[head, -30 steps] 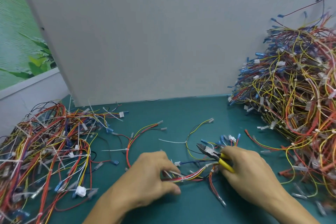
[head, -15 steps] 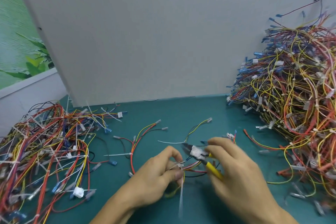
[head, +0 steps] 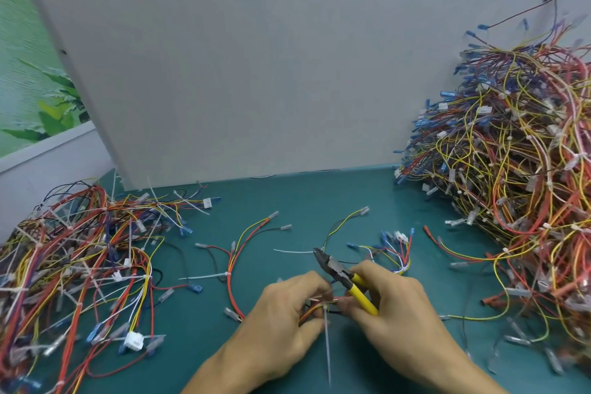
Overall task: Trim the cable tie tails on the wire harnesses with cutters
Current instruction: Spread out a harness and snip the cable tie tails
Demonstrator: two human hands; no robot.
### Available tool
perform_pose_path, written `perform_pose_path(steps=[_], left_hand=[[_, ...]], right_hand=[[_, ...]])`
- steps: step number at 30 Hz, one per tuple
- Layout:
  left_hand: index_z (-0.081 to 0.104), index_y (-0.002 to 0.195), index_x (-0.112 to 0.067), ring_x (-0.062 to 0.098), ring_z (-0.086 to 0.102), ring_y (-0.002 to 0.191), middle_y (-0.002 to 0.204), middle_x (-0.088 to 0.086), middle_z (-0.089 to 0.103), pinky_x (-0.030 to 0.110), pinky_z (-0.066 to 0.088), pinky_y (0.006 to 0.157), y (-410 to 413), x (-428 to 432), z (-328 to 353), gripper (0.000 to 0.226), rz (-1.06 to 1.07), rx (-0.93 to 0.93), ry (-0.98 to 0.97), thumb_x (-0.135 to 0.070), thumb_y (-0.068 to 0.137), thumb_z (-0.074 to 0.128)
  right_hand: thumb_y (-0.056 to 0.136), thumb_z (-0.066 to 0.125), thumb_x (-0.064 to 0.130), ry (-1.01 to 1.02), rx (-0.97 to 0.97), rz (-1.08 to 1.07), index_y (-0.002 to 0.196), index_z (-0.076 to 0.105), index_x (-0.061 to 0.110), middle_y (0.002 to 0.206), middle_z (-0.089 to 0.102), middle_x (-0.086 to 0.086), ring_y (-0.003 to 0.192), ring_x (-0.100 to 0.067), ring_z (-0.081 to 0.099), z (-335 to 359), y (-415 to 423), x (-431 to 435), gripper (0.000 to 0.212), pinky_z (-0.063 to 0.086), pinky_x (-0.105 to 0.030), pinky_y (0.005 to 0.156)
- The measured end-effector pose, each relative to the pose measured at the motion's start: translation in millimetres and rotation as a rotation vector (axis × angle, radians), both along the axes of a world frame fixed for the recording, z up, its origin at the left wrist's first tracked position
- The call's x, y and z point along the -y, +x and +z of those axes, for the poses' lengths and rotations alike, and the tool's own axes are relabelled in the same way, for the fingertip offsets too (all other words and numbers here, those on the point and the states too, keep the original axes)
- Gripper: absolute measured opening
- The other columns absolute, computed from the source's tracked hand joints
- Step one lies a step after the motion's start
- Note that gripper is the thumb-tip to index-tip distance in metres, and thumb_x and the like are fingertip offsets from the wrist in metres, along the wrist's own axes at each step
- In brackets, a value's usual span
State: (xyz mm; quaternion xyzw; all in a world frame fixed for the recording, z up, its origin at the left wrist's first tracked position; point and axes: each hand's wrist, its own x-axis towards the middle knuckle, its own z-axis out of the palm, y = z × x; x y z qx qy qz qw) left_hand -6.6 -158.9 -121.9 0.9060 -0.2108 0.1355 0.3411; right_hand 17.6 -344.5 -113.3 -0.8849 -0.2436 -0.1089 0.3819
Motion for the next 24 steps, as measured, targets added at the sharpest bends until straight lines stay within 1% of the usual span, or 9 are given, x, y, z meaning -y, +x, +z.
perform_pose_path(steps=[2,4,7,10,13,15,18,20,24], left_hand=[[0.054,0.086,-0.029,-0.007,0.045,0.065,0.073,-0.028,0.052,0.004,0.031,0.063,0,1,-2,0.022,0.019,0.046,-0.014,-0.021,0.075,0.073],[0.059,0.082,-0.026,-0.005,0.046,0.063,0.077,-0.021,0.054,0.005,0.032,0.062,1,1,-2,0.016,0.036,0.045,-0.064,-0.024,0.075,0.073],[0.066,0.079,-0.022,0.004,0.056,0.071,0.081,-0.008,0.061,0.018,0.042,0.065,3,-1,-1,0.006,0.031,-0.050,-0.158,-0.025,0.076,0.070],[0.070,0.079,-0.018,0.009,0.060,0.075,0.080,-0.001,0.066,0.030,0.048,0.074,3,-2,-1,0.010,0.026,-0.192,-0.156,-0.025,0.085,0.065],[0.069,0.080,-0.016,0.015,0.059,0.072,0.077,0.004,0.067,0.031,0.045,0.073,6,-2,2,0.015,0.035,-0.270,-0.150,-0.019,0.092,0.061],[0.066,0.078,-0.016,0.011,0.052,0.066,0.072,0.007,0.064,0.029,0.043,0.069,7,-1,4,0.017,0.047,-0.280,-0.149,-0.018,0.093,0.059],[0.058,0.078,-0.022,-0.001,0.050,0.062,0.067,-0.008,0.062,0.016,0.038,0.063,8,1,7,0.016,0.076,-0.284,-0.161,-0.014,0.092,0.059],[0.054,0.079,-0.023,-0.004,0.052,0.062,0.066,-0.018,0.064,0.011,0.036,0.061,8,2,7,0.016,0.098,-0.298,-0.154,-0.014,0.092,0.059],[0.054,0.082,-0.021,-0.007,0.052,0.065,0.065,-0.028,0.060,0.009,0.035,0.062,7,2,9,0.013,0.100,-0.293,-0.128,-0.016,0.093,0.057]], right_hand=[[0.081,0.073,0.031,0.016,-0.019,-0.003,0.078,0.054,0.022,0.075,0.055,0.022,0.067,-0.010,0.044,1,0,1,0.021,0.036,-0.019,0.060],[0.080,0.074,0.031,0.028,-0.048,-0.012,0.077,0.053,0.022,0.076,0.057,0.013,0.069,-0.014,0.043,1,1,1,0.023,0.037,-0.021,0.060],[0.079,0.074,0.034,0.026,-0.105,-0.009,0.075,0.053,0.023,0.074,0.058,0.009,0.068,-0.013,0.045,2,2,2,0.024,0.038,-0.020,0.061],[0.081,0.069,0.035,-0.046,-0.118,-0.013,0.078,0.058,0.019,0.070,0.058,0.002,0.071,-0.013,0.047,4,3,3,0.020,0.039,-0.019,0.065],[0.079,0.066,0.022,-0.084,-0.055,-0.044,0.084,0.065,0.018,0.081,0.058,0.003,0.077,-0.011,0.051,10,6,8,0.007,0.041,-0.020,0.073],[0.076,0.064,0.016,-0.106,0.008,-0.068,0.087,0.067,0.024,0.083,0.056,0.006,0.079,-0.011,0.052,18,5,17,0.014,0.043,-0.024,0.072],[0.080,0.058,0.031,-0.381,0.075,-0.081,0.104,0.061,0.031,0.092,0.050,0.011,0.088,-0.012,0.053,27,4,30,0.024,0.047,-0.032,0.073],[0.085,0.051,0.045,-0.581,0.107,-0.073,0.112,0.053,0.033,0.099,0.045,0.012,0.099,-0.012,0.051,30,3,36,0.029,0.047,-0.031,0.075],[0.089,0.045,0.044,-0.691,0.106,-0.013,0.112,0.048,0.033,0.103,0.042,0.012,0.105,-0.014,0.048,29,1,37,0.026,0.045,-0.031,0.076]])
